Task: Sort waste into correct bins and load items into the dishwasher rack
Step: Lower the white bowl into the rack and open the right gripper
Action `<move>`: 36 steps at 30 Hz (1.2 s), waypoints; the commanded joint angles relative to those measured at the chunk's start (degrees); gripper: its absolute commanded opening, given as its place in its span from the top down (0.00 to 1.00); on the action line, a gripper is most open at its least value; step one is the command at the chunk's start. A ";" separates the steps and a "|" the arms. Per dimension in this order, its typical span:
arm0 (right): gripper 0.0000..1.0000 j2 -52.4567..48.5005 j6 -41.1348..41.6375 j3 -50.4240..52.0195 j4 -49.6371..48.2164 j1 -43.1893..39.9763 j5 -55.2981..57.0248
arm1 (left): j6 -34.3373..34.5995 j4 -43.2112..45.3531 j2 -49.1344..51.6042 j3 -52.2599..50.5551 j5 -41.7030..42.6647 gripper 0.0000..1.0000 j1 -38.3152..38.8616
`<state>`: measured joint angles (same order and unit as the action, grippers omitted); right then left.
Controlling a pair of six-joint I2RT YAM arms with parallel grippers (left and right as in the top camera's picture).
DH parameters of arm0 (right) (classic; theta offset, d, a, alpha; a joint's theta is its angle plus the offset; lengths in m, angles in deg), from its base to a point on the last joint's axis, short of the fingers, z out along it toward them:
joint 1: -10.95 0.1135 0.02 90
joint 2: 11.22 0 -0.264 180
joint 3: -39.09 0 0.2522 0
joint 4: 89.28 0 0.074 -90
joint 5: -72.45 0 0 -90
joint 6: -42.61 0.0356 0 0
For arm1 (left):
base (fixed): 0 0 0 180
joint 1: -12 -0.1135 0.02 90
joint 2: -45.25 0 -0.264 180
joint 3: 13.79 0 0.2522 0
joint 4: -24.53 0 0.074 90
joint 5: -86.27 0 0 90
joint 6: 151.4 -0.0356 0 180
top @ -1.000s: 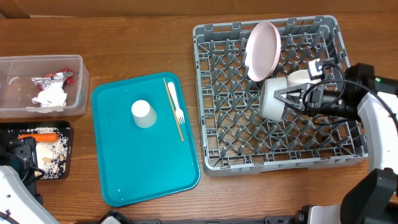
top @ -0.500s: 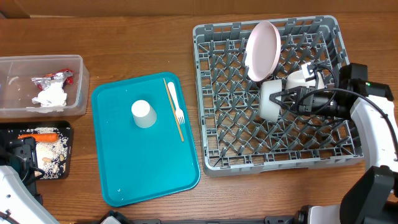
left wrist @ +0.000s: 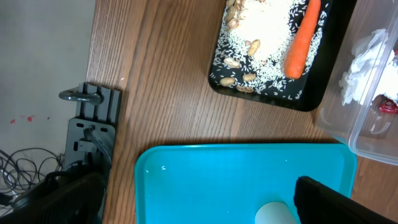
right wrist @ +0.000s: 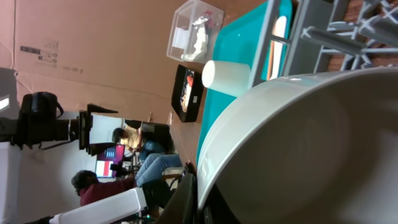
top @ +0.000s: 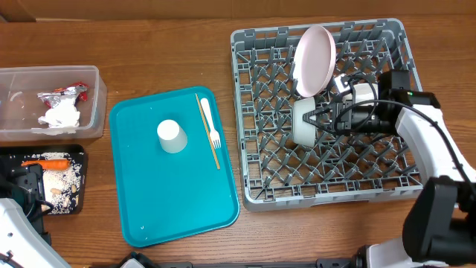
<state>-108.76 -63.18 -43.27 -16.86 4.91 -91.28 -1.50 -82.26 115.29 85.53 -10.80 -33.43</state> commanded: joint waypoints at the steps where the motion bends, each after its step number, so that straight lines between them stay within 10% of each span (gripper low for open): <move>1: 0.96 -1.40 1.79 0.17 -1.44 -0.90 -1.77 | 0.96 0.07 0.09 0.79 0.09 0.00 -0.28; 31: 0.89 1.84 22.18 -16.22 12.46 -7.65 50.45 | 0.96 0.07 0.09 0.79 0.09 0.00 -0.28; 36: 0.52 4.70 26.53 -17.94 14.25 -7.65 59.06 | 0.96 0.07 0.09 0.79 0.09 0.00 -0.28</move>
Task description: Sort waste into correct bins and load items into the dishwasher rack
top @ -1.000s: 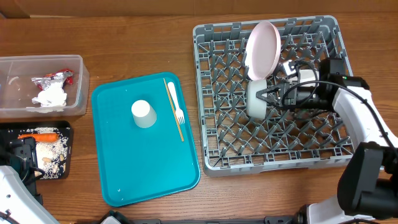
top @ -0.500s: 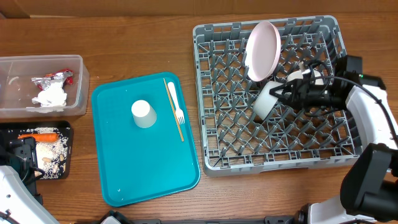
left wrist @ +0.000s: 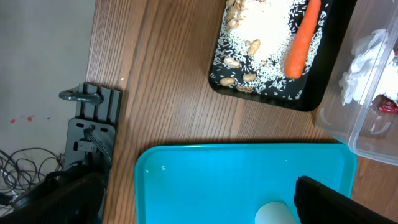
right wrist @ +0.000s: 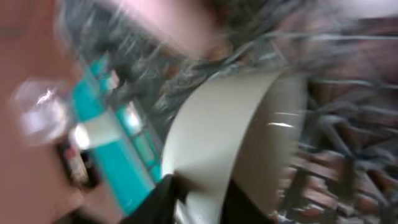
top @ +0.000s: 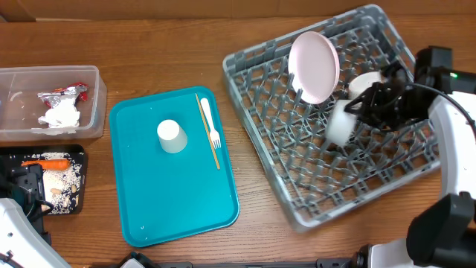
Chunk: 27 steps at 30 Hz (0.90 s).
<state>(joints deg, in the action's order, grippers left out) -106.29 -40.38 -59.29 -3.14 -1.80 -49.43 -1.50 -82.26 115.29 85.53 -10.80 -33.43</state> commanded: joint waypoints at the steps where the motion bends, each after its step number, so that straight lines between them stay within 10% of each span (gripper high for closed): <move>1: 0.45 2.47 3.76 -2.16 0.72 -0.94 17.75 | 0.96 0.07 0.09 0.79 0.09 0.00 -0.28; 12: 0.16 2.82 10.95 -5.20 3.45 -0.94 32.59 | 0.96 0.07 0.09 0.79 0.09 0.00 -0.28; 20: 0.14 3.23 10.86 -10.58 9.94 -0.79 32.09 | 0.96 0.07 0.09 0.79 0.09 0.00 -0.28; 27: 0.20 3.30 -11.04 -10.16 15.52 5.44 8.72 | 0.96 0.07 0.09 0.79 0.09 0.00 -0.28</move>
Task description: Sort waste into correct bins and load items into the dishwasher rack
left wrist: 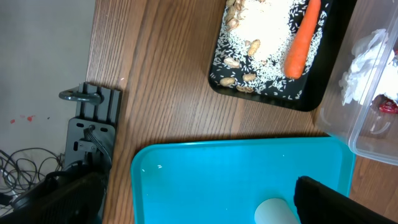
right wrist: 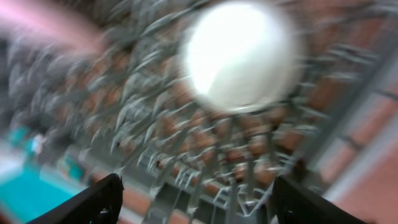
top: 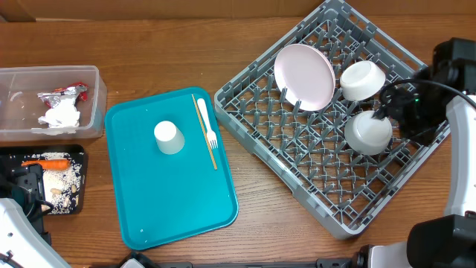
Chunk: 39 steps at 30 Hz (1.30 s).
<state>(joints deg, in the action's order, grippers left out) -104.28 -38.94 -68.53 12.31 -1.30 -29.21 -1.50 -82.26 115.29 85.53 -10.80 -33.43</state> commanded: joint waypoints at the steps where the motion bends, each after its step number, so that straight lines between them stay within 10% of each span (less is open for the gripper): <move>1: 0.20 1.29 -13.29 -0.92 -0.33 7.08 -11.47 | 0.96 0.07 0.09 0.79 0.09 0.00 -0.28; 15: 0.10 -6.86 -11.08 0.15 -16.26 41.97 6.27 | 0.96 0.07 0.09 0.79 0.09 0.00 -0.28; 39: 0.15 -19.91 -9.88 0.17 -21.55 49.79 10.38 | 0.96 0.07 0.09 0.79 0.09 0.00 -0.28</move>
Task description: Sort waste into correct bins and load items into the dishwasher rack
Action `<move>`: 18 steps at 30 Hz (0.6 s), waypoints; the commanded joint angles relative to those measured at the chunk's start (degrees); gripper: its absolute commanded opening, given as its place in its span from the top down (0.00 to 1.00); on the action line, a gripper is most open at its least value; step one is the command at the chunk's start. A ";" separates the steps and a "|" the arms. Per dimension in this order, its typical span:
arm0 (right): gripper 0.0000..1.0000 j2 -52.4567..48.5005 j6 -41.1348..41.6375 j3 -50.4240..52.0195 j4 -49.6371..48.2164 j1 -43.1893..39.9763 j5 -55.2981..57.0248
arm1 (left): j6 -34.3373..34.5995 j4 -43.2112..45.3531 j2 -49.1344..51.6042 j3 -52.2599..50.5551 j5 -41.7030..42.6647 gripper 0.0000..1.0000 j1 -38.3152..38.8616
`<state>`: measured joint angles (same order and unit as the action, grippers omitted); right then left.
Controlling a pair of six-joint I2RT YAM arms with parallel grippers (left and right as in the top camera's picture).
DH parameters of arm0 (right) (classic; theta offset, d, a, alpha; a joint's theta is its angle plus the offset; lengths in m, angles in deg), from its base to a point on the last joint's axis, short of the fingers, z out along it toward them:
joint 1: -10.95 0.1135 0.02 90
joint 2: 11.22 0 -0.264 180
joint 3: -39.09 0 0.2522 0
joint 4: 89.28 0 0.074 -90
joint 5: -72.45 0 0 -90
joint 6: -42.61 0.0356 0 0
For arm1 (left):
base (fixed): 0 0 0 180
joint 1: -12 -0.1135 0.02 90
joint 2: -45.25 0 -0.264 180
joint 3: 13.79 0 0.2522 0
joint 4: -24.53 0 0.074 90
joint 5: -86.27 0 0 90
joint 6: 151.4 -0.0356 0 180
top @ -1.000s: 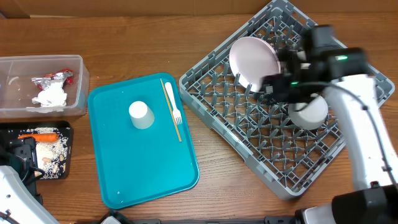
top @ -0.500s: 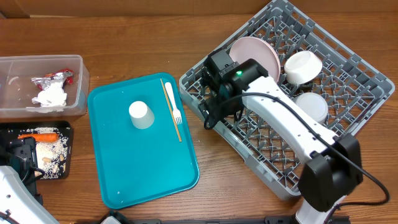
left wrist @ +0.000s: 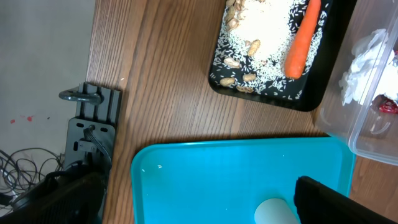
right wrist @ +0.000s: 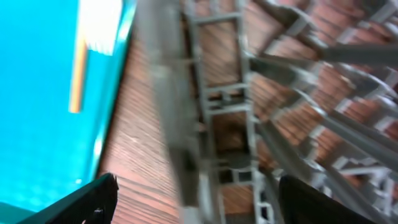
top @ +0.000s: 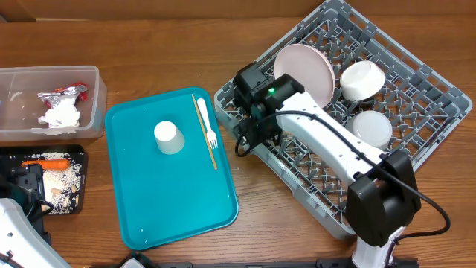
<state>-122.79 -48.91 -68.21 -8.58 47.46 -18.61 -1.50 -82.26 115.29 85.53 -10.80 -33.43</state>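
The grey dishwasher rack (top: pixel 416 97) sits skewed at the right, holding a pink plate (top: pixel 305 74) and two white bowls (top: pixel 362 80) (top: pixel 370 128). My right gripper (top: pixel 250 138) hangs open and empty over the rack's left corner (right wrist: pixel 186 124), beside the teal tray (top: pixel 171 201). On that tray are a white cup (top: pixel 168 137), a white fork (top: pixel 209 123) and a chopstick (top: pixel 208 145). My left gripper (left wrist: pixel 199 214) is open at the tray's near-left corner; the cup (left wrist: pixel 277 213) shows by its right finger (left wrist: pixel 336 199).
A clear bin (top: pixel 93 78) with crumpled wrappers (top: pixel 61 104) stands at the far left. Below it, a black tray (top: pixel 78 152) holds rice, peanuts and a carrot (left wrist: pixel 301 40). A black clamp (left wrist: pixel 93 121) sits on the table's left edge.
My right gripper has moved from the rack's right side, by the lower bowl, to the rack's left corner next to the tray. The left arm, the rack and the tray's items stay put.
My right gripper was shut on a white bowl in the squarely placed rack. Then it still held the bowl and the rack had turned. Then the bowl lay in the rack, released, the rack turned further. Now the open gripper is at the rack's left corner.
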 commanded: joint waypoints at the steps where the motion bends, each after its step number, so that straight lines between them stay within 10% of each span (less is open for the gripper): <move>1: 0.16 -1.77 0.11 -0.15 -0.90 1.03 -0.24 | 0.96 0.07 0.09 0.79 0.09 0.00 -0.28; 8: 0.27 -3.93 0.83 -0.15 -2.14 1.03 0.00 | 0.96 0.07 0.09 0.79 0.09 0.00 -0.28; 18: 0.78 -3.96 4.02 -0.17 -8.04 -1.92 1.68 | 0.96 0.07 0.09 0.79 0.09 0.00 -0.28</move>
<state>-126.64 -46.26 -68.18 -15.36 47.33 -18.81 -1.50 -82.24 115.29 85.53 -10.80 -33.43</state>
